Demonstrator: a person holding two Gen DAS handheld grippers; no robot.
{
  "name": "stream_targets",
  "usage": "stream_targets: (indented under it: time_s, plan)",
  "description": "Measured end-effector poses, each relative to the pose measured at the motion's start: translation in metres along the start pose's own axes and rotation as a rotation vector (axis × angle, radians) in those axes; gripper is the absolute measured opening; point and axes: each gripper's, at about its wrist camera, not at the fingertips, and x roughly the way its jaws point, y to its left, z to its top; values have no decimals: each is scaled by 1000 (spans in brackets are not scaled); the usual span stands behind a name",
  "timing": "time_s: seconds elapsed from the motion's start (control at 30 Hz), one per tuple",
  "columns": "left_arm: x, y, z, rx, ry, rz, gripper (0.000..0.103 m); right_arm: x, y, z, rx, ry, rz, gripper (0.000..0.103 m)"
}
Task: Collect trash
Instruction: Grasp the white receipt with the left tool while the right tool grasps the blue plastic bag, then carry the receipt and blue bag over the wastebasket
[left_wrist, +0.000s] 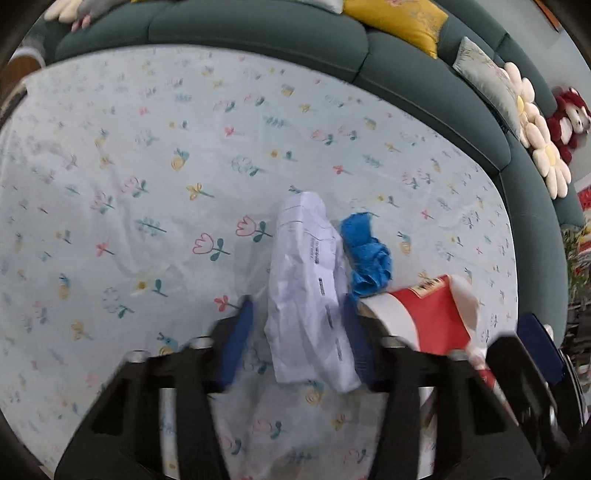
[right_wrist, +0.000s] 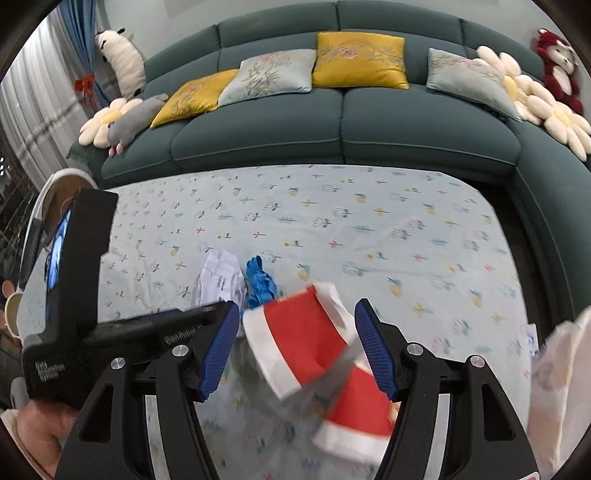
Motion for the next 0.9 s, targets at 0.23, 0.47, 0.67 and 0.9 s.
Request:
stream_targets:
  time_s: [0.23, 0.47, 0.67, 0.9]
  plan:
    - [-8, 29, 7, -17, -44, -24, 29, 48, 25, 21, -48, 40, 30, 51]
    - [-22, 53, 9, -26, -96, 23, 29, 95, 43, 18, -86, 117, 19, 44]
    - [-28, 59, 6, -23, -106, 39, 29, 106, 41, 9, -73, 144, 33, 22]
    - [-54, 29, 0, 27, -143, 26, 29, 58, 33, 17, -58, 68, 42, 21]
